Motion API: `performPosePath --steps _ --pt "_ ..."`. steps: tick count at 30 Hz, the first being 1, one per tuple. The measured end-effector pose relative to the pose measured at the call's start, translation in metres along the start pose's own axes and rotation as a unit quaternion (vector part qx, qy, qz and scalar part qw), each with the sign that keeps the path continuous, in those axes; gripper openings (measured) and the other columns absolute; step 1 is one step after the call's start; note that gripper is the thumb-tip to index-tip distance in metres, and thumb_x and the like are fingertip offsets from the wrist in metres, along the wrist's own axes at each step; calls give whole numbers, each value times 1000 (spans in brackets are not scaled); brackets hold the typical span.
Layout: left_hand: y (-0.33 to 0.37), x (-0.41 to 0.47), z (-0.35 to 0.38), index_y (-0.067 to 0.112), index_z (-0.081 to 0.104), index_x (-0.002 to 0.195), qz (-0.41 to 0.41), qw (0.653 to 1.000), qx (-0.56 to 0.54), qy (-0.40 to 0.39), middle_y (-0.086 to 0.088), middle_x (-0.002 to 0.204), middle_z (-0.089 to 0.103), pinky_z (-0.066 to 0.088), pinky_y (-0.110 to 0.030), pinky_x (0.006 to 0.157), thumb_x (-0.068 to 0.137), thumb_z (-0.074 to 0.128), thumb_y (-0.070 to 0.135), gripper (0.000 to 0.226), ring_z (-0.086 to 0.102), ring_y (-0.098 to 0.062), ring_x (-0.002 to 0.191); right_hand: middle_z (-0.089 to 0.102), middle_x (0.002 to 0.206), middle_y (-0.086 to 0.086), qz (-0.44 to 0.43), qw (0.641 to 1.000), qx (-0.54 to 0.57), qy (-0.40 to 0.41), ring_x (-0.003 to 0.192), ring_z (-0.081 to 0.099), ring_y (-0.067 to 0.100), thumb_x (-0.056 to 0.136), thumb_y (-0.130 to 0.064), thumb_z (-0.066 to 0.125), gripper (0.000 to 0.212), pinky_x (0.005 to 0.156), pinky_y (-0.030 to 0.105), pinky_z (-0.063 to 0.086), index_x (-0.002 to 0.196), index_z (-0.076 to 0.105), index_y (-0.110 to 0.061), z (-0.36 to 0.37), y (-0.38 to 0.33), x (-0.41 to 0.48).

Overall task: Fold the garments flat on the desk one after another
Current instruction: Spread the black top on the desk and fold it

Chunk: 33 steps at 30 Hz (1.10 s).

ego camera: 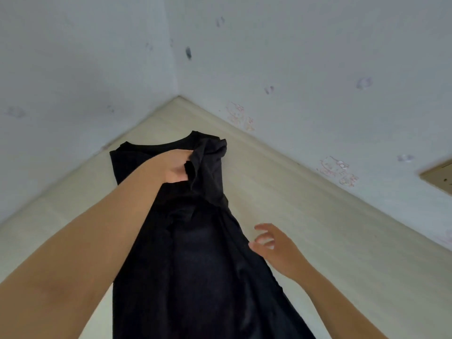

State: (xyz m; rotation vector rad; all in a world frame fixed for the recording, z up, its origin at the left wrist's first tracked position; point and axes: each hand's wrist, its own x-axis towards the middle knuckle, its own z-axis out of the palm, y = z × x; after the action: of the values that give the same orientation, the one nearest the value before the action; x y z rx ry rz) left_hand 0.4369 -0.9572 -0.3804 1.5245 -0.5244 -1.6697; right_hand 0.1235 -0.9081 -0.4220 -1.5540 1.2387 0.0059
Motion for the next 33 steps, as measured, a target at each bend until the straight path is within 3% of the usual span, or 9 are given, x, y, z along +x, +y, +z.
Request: performPosePath --steps 5,10,13,16,20,24,26,28,33 --pt "0 -24 -52 8 63 112 8 996 -38 77 -10 117 64 51 -32 80 103 42 25 29 62 -22 97 63 100 -16 34 987 -133 -88 90 60 0 81 -58 63 28 80 19 47 102 58 -40 17 26 -47" --pt "-44 -31 -84 17 53 123 -80 982 -69 157 -7 118 59 50 -40 76 78 47 78 76 57 -26 105 55 91 -15 29 976 -204 -69 82 54 2 84 -50 62 20 74 18 43 95 54 -36 31 39 -63" --pt "-62 -26 -78 9 37 142 -55 969 67 233 -9 141 47 46 -42 98 80 75 39 79 48 -28 124 57 94 -11 43 978 -188 -78 83 54 3 82 -34 69 19 72 17 44 94 54 -37 31 38 -78" --pt "-63 -21 -70 5 28 146 -14 949 142 282 -12 147 38 41 -42 102 89 67 13 69 41 -32 130 59 87 -6 21 979 -196 -59 71 55 5 82 -17 64 33 73 20 46 96 52 -44 19 28 -101" --pt "-61 -18 -66 7 37 144 47 943 156 291 -14 141 47 42 -43 104 89 66 13 62 47 -33 125 54 94 -17 -54 976 -208 -40 80 53 -9 85 -9 55 64 78 8 40 112 39 -65 14 2 -150" --pt "-71 -28 -62 4 41 139 32 945 157 286 -13 135 50 48 -38 93 91 65 14 55 52 -31 118 45 107 -26 -93 949 -218 -208 113 44 -11 90 -57 49 30 74 -6 26 119 43 -52 58 -21 -175" --pt "-75 -37 -64 3 43 137 14 959 138 249 -13 134 52 50 -36 87 90 65 12 52 56 -28 113 47 118 -14 -106 940 -204 -254 114 47 2 96 -28 50 43 78 -1 27 139 43 -31 82 -13 -174" --pt "-85 -55 -64 2 32 144 -1 960 136 243 -17 138 48 50 -34 89 89 66 11 65 54 -28 117 45 124 -8 -125 937 -203 -255 110 48 4 87 -8 53 66 87 6 31 146 36 -32 99 1 -177" --pt "-121 -114 -53 8 30 145 -1 924 259 283 -14 128 50 48 -35 87 89 68 19 69 54 -25 104 49 113 -15 -143 955 -173 -195 91 48 -6 83 -9 58 63 79 8 40 138 43 -36 110 28 -174"
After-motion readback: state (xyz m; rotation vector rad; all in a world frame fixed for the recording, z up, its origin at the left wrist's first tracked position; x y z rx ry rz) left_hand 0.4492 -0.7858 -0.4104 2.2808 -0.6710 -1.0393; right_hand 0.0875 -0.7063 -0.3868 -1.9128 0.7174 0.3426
